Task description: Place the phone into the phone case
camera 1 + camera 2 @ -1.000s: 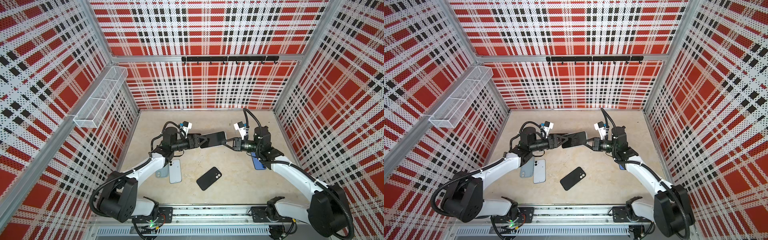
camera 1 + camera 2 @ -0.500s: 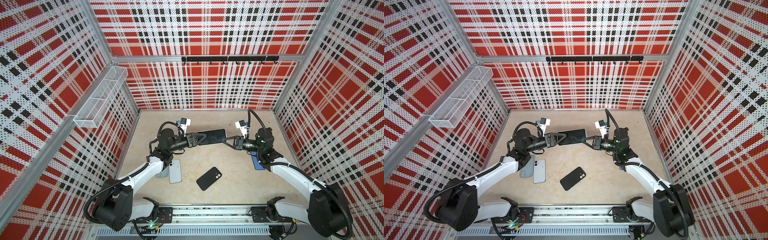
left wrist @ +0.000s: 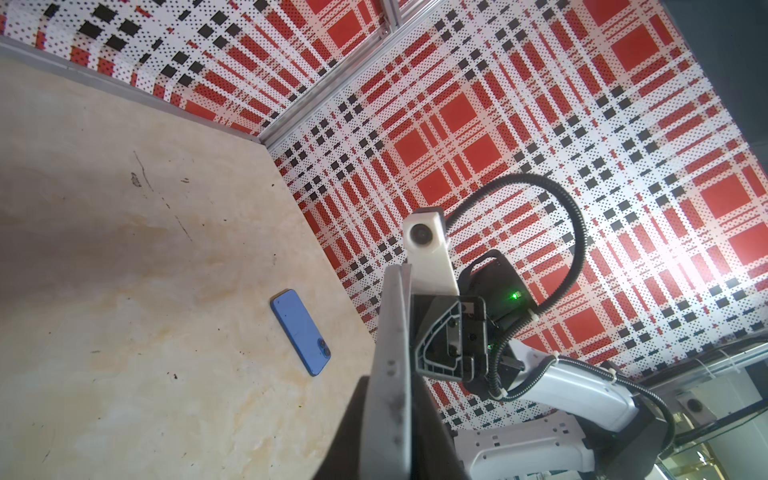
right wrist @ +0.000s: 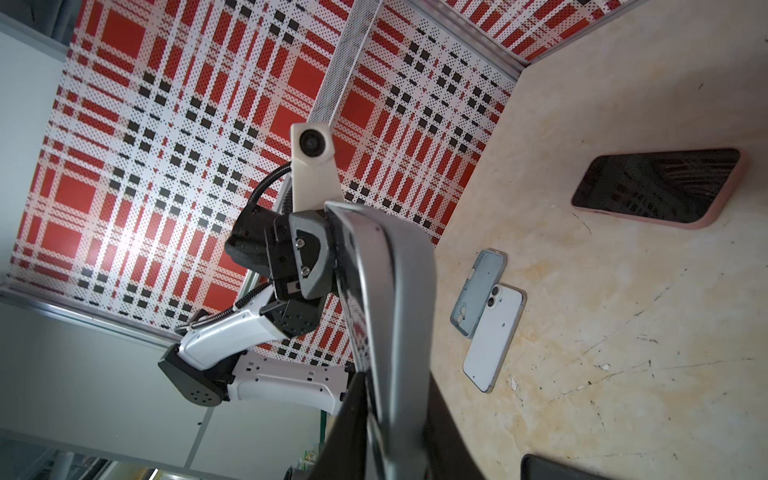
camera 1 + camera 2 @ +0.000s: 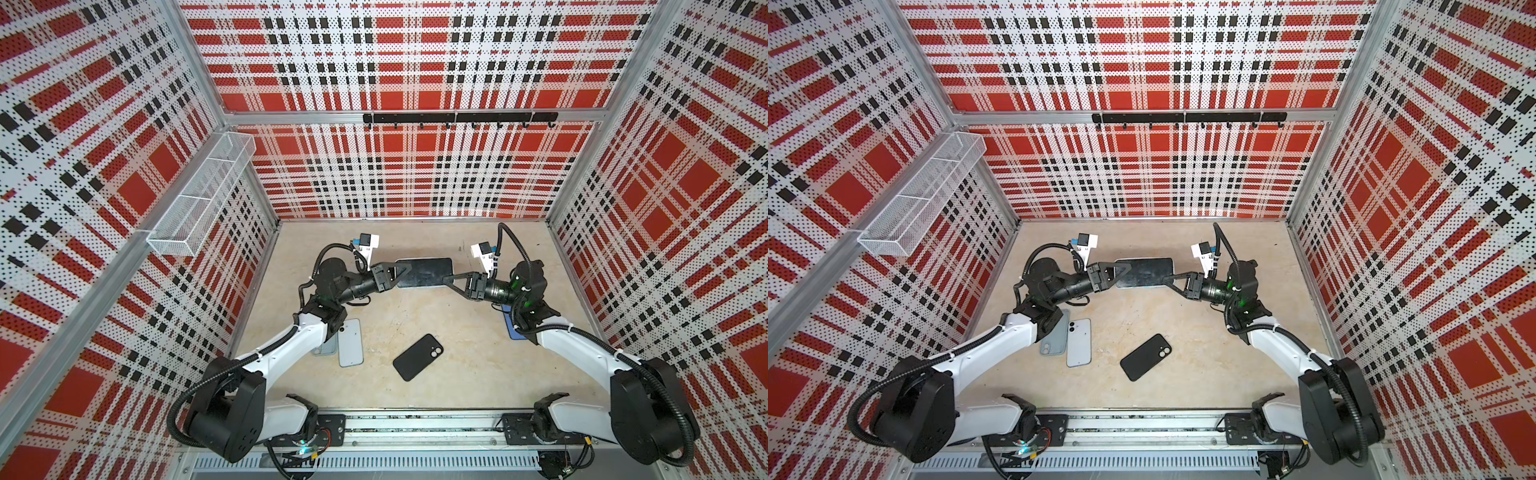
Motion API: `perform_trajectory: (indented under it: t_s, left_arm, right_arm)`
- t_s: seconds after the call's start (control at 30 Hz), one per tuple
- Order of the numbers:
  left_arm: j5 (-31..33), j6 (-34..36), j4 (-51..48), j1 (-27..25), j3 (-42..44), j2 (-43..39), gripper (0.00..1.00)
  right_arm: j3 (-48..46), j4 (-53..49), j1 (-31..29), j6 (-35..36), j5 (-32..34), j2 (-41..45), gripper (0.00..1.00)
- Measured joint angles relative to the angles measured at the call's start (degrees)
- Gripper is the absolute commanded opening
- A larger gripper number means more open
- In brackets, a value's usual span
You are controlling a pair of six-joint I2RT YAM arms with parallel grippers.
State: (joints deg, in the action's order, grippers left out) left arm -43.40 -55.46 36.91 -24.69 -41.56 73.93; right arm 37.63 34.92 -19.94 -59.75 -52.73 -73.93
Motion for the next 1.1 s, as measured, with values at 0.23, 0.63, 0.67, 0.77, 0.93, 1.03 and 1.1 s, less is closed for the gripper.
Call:
perform_trajectory:
  t_s: [0.23, 0.63, 0.67, 0.77, 0.93, 1.03, 1.1]
  left_arm:
    - [-0.2, -1.3, 1.3, -0.9, 2.3, -0.1, 0.0]
    - [0.1, -2.6, 4.6, -0.9, 2.4, -0.1, 0.0]
    - [0.1, -3.0, 4.7, -0.8, 2.5, 0.0, 0.0]
    - [0.1, -3.6, 5.0, -0.8, 2.5, 0.2, 0.0]
    - [0.1, -3.9, 5.1, -0.8, 2.5, 0.4, 0.0]
    - [0.0, -4.0, 5.1, -0.8, 2.6, 0.5, 0.0]
    - [0.0, -4.1, 5.2, -0.8, 2.6, 0.5, 0.0]
  right_arm:
    - [1.8, 7.2, -0.1, -3.9, 0.8, -4.3, 0.43]
    - [4.9, 10.2, 0.0, -5.6, 2.0, -6.1, 0.22]
    - [4.9, 10.5, 0.0, -5.6, 1.9, -6.0, 0.2]
    - [4.9, 10.4, 0.0, -4.5, 2.1, -5.8, 0.14]
    - [4.9, 7.6, -0.6, -0.1, 4.0, -4.7, 0.09]
    - [4.9, 6.4, -0.7, 2.1, 4.8, -4.1, 0.1]
    - [4.9, 6.2, -0.9, 2.6, 5.1, -4.0, 0.25]
